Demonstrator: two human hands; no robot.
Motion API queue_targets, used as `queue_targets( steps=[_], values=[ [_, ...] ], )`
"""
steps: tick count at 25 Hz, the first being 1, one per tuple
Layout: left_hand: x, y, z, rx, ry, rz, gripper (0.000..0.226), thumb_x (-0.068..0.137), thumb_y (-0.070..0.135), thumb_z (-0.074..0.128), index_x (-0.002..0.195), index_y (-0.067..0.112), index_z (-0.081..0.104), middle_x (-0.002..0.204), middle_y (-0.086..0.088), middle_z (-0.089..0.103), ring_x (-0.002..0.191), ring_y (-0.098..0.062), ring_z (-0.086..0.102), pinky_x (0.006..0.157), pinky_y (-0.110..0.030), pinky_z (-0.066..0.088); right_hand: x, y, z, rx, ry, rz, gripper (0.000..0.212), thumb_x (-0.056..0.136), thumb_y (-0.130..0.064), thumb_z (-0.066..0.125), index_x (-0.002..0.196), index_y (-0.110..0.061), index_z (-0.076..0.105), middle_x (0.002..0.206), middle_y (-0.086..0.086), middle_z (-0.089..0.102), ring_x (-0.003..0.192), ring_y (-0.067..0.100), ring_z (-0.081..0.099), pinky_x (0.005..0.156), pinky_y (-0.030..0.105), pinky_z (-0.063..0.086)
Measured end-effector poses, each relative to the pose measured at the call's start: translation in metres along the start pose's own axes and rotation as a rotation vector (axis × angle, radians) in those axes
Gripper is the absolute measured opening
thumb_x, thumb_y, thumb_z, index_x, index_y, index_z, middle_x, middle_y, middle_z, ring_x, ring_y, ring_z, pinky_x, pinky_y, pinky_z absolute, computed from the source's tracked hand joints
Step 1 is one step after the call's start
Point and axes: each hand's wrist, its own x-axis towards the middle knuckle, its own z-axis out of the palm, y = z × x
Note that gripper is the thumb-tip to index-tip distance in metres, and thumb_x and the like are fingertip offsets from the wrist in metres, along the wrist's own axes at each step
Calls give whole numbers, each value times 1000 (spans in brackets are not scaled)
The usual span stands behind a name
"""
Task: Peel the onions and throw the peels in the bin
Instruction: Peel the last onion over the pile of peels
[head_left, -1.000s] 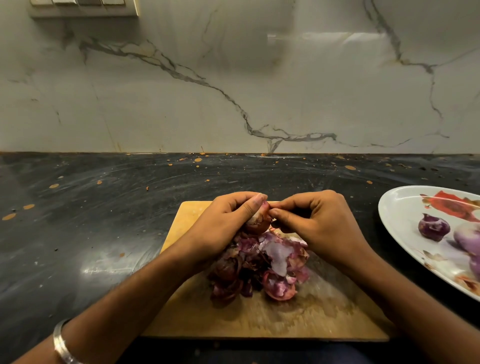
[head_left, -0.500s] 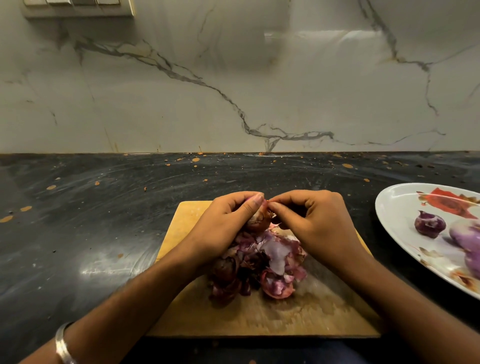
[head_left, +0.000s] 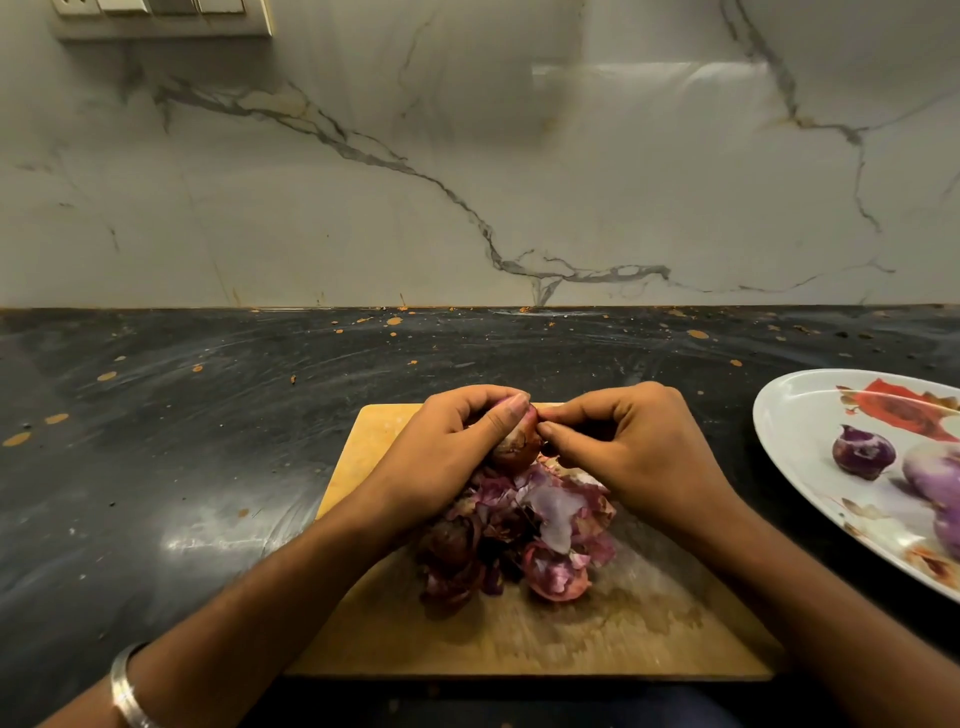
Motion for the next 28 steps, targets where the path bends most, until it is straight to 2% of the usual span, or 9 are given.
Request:
queue_targets(
  steps=[2, 6, 9, 11, 14, 19, 24, 28],
  values=[
    [-1, 0, 2, 11, 7, 6, 25, 92, 36, 56, 104, 23, 73, 100, 0, 77, 98, -16, 72, 90, -35, 58, -1, -1, 1, -47, 21, -31, 15, 84, -10, 77, 95, -18, 81, 84, -7, 78, 71, 4, 73, 66, 31, 60],
    [-2, -1, 4, 69, 61, 16, 25, 97, 32, 56, 112, 20, 72, 103, 1, 76, 101, -14, 71, 93, -43, 56, -4, -6, 7, -224, 106, -185, 6, 82, -9, 77, 78, -13, 80, 68, -5, 74, 56, 10, 64, 52, 18, 48],
    [-1, -2, 5, 93, 79, -1, 27, 97, 31, 57, 117, 17, 70, 106, 1, 75, 104, -14, 69, 95, -46, 54, -6, -6, 14, -367, 151, -250, 13, 82, -7, 77, 70, -8, 72, 62, 0, 67, 53, 13, 58, 51, 35, 50],
    [-1, -2, 6, 84, 76, -6, 26, 97, 29, 57, 116, 16, 70, 106, -1, 75, 104, -15, 69, 96, -47, 54, -7, -5, 18, -377, 186, -240, 14, 82, -7, 76, 69, -7, 69, 62, 3, 66, 54, 17, 58, 52, 40, 50],
    [-2, 1, 4, 57, 67, -7, 28, 97, 29, 57, 118, 15, 69, 108, -2, 75, 105, -15, 69, 96, -46, 54, -5, -4, 18, -309, 239, -225, 10, 81, -7, 75, 72, -8, 72, 64, 0, 68, 56, 14, 61, 53, 38, 51],
    [-2, 2, 1, 36, 48, -10, 32, 98, 28, 55, 126, 15, 65, 112, -2, 73, 106, -13, 69, 98, -42, 54, -5, -4, 17, -169, 261, -144, 9, 80, -6, 75, 76, -14, 76, 65, -9, 70, 60, 5, 66, 55, 20, 53],
    [-2, 2, 0, -20, 16, -55, 30, 102, 27, 49, 127, 19, 63, 117, -2, 71, 107, -15, 69, 94, -35, 56, 2, 1, 6, 269, 206, 174, 8, 82, -2, 73, 78, -9, 74, 65, 5, 73, 58, 17, 73, 54, 24, 58],
    [-1, 1, 1, -66, 15, -113, 30, 105, 22, 41, 125, 22, 64, 120, -3, 68, 106, -17, 69, 92, -36, 57, 1, 0, 7, 290, 155, 220, 8, 85, -4, 72, 80, -11, 72, 67, 6, 73, 60, 19, 74, 54, 24, 58]
  ],
)
